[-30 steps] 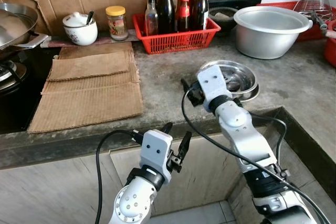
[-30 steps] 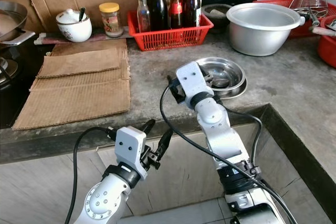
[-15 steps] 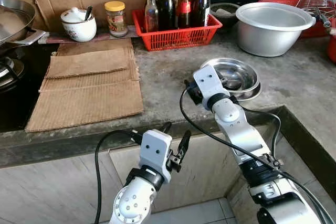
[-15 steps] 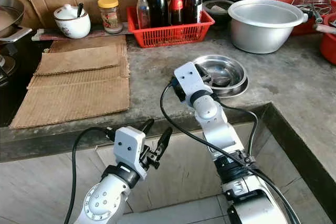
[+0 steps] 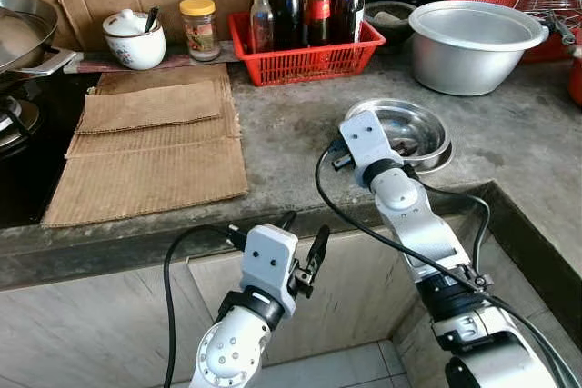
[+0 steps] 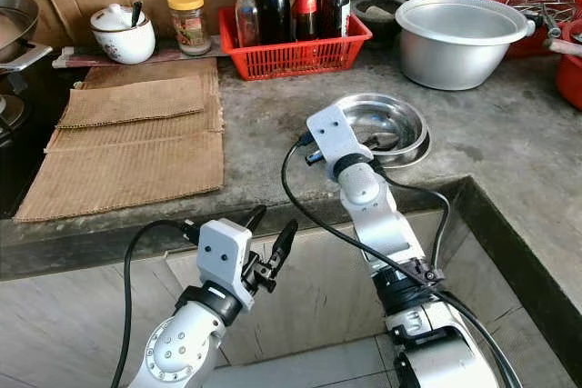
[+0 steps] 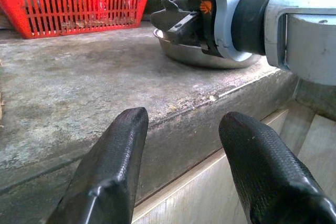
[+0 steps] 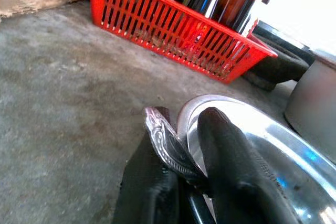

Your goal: Kitchen organization

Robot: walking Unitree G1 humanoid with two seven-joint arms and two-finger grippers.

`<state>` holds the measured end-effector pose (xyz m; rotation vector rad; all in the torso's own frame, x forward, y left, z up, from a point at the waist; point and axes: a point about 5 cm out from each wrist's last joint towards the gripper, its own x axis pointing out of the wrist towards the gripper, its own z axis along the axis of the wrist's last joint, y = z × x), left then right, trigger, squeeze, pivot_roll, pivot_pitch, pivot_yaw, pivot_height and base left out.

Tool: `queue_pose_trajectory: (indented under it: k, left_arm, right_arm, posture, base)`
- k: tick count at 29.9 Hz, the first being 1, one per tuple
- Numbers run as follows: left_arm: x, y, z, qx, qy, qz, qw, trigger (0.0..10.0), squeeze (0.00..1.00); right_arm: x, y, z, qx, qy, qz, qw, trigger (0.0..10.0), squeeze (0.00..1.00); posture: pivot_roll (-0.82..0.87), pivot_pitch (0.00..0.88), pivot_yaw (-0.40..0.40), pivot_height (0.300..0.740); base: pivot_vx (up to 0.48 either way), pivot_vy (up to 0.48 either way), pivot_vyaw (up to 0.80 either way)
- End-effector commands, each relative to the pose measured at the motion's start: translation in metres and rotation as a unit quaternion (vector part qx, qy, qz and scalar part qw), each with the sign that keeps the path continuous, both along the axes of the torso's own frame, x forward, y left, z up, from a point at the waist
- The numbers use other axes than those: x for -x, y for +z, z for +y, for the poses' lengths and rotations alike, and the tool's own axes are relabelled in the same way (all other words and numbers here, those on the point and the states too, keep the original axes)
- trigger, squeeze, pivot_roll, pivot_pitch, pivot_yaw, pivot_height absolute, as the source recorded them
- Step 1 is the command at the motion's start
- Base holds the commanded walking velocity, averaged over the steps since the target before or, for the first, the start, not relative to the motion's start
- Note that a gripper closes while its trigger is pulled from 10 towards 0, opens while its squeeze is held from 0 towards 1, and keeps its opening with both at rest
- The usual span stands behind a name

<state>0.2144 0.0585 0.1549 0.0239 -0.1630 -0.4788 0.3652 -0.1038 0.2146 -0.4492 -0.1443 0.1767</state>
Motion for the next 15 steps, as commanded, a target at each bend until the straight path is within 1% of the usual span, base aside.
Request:
queue_pose_trajectory:
  k: [1,3,7,8,10,15]
  left_arm:
    - [0.0021,0.0026,-0.0015,0.007,-0.003,-0.012,1.0,10.0,0.0]
    - [0.0025,0.0036,-0.001,0.012,-0.004,-0.016,1.0,10.0,0.0]
    - [0.0031,0.0031,-0.0002,0.004,-0.004,-0.01,1.0,10.0,0.0]
    - [0.0029,0.0022,-0.0002,0.0,-0.004,-0.007,1.0,10.0,0.0]
    - [0.0025,0.0016,-0.0006,-0.002,-0.004,-0.006,1.0,10.0,0.0]
    - [0.0011,0.0003,-0.001,-0.002,-0.004,-0.004,1.0,10.0,0.0]
  right_arm:
    - [-0.0004,0.0024,-0.0009,-0.001,-0.003,-0.007,1.0,0.0,0.0]
    - [0.0004,0.0038,-0.0002,-0.004,-0.003,-0.011,1.0,0.0,0.0]
    - [0.0014,0.0063,-0.0005,-0.015,-0.007,-0.018,1.0,0.0,0.0]
    - [0.0011,0.0071,-0.0013,-0.028,-0.011,-0.013,0.999,0.0,0.0]
    - [0.0011,0.0072,-0.0015,-0.038,-0.011,-0.009,0.999,0.0,0.0]
    - [0.0007,0.0074,-0.0036,-0.049,-0.015,-0.005,0.999,0.0,0.0]
  posture:
    - [0.11,0.133,-0.04,0.74]
    - [0.11,0.13,-0.041,0.74]
    - [0.11,0.126,-0.04,0.74]
    - [0.11,0.121,-0.04,0.74]
    - [0.11,0.121,-0.04,0.74]
    - [0.11,0.113,-0.038,0.74]
  base:
    - [0.0,0.0,0.0]
    - [0.0,0.0,0.0]
    - [0.0,0.0,0.0]
    - [0.0,0.0,0.0]
    - [0.0,0.0,0.0]
    - [0.0,0.0,0.0]
